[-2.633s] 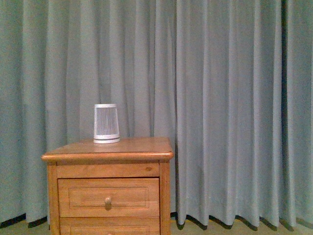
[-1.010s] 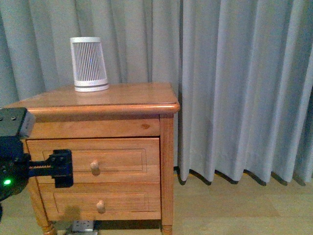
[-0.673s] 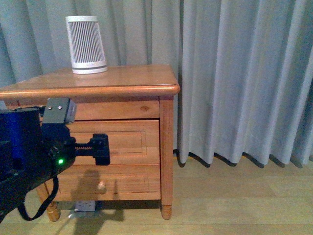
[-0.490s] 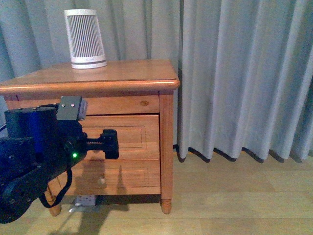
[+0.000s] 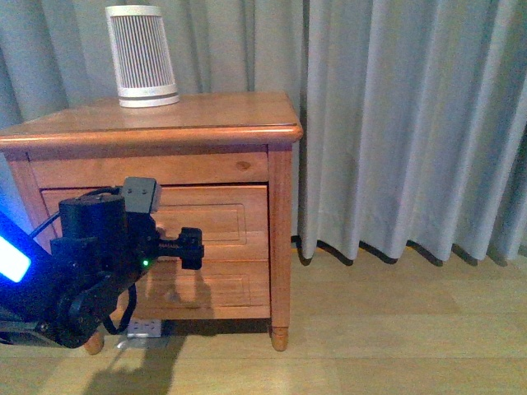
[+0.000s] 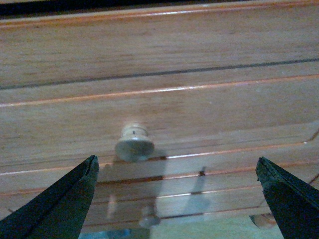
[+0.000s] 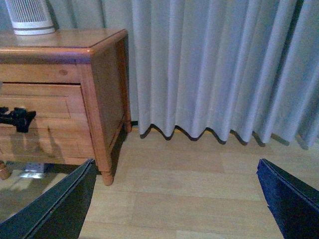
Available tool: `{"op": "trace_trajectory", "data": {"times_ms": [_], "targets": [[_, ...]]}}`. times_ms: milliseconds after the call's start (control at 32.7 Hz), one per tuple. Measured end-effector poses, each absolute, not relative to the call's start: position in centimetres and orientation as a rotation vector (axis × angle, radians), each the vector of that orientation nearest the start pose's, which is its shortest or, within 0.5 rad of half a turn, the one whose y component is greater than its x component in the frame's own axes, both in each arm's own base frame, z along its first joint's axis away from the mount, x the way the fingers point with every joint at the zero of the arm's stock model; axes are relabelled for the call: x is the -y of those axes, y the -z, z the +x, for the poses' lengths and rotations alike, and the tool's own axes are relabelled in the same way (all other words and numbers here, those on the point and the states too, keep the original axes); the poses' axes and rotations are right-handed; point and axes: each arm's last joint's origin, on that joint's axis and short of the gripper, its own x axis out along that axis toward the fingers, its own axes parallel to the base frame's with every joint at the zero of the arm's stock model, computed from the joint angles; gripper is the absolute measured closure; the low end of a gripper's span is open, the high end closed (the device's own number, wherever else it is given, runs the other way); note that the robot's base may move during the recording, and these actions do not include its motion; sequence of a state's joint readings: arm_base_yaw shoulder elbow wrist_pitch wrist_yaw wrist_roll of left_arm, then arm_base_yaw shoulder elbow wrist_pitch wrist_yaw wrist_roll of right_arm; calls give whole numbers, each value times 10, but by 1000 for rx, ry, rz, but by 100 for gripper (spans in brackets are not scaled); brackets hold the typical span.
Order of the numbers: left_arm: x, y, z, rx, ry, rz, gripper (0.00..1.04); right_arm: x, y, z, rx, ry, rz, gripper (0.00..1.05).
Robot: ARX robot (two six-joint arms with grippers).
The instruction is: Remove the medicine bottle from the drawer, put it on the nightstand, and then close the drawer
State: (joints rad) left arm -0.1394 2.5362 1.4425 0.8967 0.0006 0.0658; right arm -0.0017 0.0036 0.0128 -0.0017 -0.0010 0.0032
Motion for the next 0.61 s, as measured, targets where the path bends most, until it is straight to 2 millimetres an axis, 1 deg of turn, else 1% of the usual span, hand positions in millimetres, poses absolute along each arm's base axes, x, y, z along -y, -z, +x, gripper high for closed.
{"op": "trace_trajectory", "data": {"times_ms": [245,490,612], "targets": [[67,-45,509,-186,139,101,7,0,-167,97,7,1,3,7],[62,-36,516,-226,128,101,7,0,-167,97,7,1,3,7],[59,-37,521,-228,121,93,7,0,-167,97,7,1,3,7]]}}
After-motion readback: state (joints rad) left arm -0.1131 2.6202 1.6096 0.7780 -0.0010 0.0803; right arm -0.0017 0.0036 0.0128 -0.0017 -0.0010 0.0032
